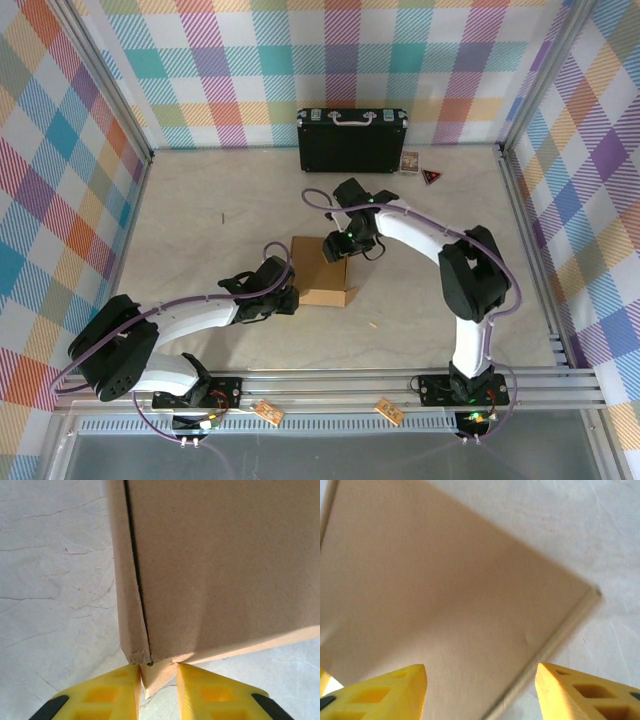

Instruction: Fold the paper box

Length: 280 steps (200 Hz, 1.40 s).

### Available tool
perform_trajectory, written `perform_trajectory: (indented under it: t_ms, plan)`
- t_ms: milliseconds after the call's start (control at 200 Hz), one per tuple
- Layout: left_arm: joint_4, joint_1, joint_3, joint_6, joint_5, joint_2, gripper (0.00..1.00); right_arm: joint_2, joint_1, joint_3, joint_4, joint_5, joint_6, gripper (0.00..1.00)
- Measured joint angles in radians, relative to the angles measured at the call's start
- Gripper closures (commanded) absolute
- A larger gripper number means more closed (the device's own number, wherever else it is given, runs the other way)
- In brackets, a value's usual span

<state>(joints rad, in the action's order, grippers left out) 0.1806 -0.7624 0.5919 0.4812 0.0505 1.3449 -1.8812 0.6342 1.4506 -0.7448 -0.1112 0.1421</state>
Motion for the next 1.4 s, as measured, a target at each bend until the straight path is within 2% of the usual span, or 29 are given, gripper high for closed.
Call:
perform_trajectory:
  t_ms: [105,150,220,255,350,390,565,665,775,985,1205,1400]
  plan:
    - [0.005,0.000,0.000,0.000,-0.007,-0.006,0.75,0.122,0.000,-0.100,0.015,0.047,0.017,0.30]
    - [0.008,0.000,0.000,0.000,-0.008,-0.010,0.75,0.198,0.002,-0.161,0.021,0.076,0.026,0.20]
    - [0.015,0.000,0.000,0.000,-0.008,-0.014,0.75,0.330,0.007,-0.270,0.056,0.134,0.044,0.12]
    - [0.020,0.000,0.000,0.000,-0.008,-0.016,0.75,0.396,0.008,-0.329,0.080,0.155,0.054,0.00]
    - [0.027,0.000,0.000,0.000,-0.012,-0.018,0.75,0.549,0.005,-0.497,0.185,0.163,0.071,0.01]
    - [0.027,0.000,0.000,0.000,-0.014,-0.018,0.75,0.594,-0.010,-0.566,0.226,0.129,0.085,0.01]
    - [0.027,0.000,0.000,0.000,-0.016,-0.019,0.75,0.657,-0.065,-0.771,0.408,-0.069,0.151,0.00]
    - [0.031,0.000,0.000,0.000,-0.019,-0.026,0.75,0.699,-0.036,-0.851,0.501,-0.116,0.196,0.07]
    - [0.031,0.000,0.000,0.000,-0.027,-0.034,0.75,0.681,0.024,-0.869,0.578,-0.129,0.238,0.15]
    - [0.037,0.000,0.000,0.000,-0.034,-0.045,0.75,0.508,0.124,-0.828,0.655,-0.093,0.270,0.14]
    - [0.037,0.000,0.000,0.000,-0.034,-0.045,0.75,0.501,0.131,-0.809,0.659,-0.019,0.268,0.14]
    - [0.037,0.000,0.000,0.000,-0.034,-0.045,0.75,0.471,0.131,-0.798,0.674,-0.004,0.260,0.14]
